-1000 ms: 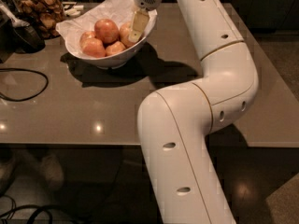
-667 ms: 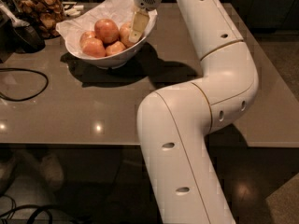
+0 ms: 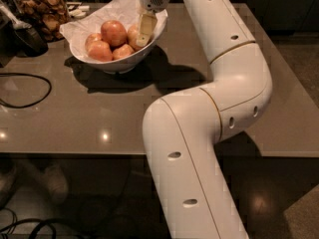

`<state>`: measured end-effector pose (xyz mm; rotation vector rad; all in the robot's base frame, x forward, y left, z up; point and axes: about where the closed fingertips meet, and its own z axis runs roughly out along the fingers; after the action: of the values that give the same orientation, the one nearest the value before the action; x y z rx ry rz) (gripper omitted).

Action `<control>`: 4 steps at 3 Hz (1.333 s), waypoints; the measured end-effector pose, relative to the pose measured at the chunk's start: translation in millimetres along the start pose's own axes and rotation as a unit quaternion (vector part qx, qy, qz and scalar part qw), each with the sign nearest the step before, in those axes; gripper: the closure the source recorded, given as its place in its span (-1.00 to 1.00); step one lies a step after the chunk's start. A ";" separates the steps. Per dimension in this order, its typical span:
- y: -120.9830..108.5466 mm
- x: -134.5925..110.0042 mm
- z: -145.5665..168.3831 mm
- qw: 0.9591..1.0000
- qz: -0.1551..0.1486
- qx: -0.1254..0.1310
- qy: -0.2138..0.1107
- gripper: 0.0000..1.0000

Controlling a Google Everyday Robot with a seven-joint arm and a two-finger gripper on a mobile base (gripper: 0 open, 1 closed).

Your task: Pick apple from white bowl

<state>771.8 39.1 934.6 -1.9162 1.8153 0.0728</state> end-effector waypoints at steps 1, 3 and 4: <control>-0.1 -0.1 1.8 1.000 -0.010 -0.001 0.005 -0.46; -0.5 -3.2 4.0 0.999 -0.032 -0.001 0.014 -0.42; -0.7 -3.6 5.7 0.999 -0.041 -0.001 0.017 -0.40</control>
Offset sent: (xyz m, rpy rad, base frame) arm 0.1425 -0.0224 0.1067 -0.0949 0.0514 0.0719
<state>773.7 44.6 931.1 -2.0020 1.7577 0.0144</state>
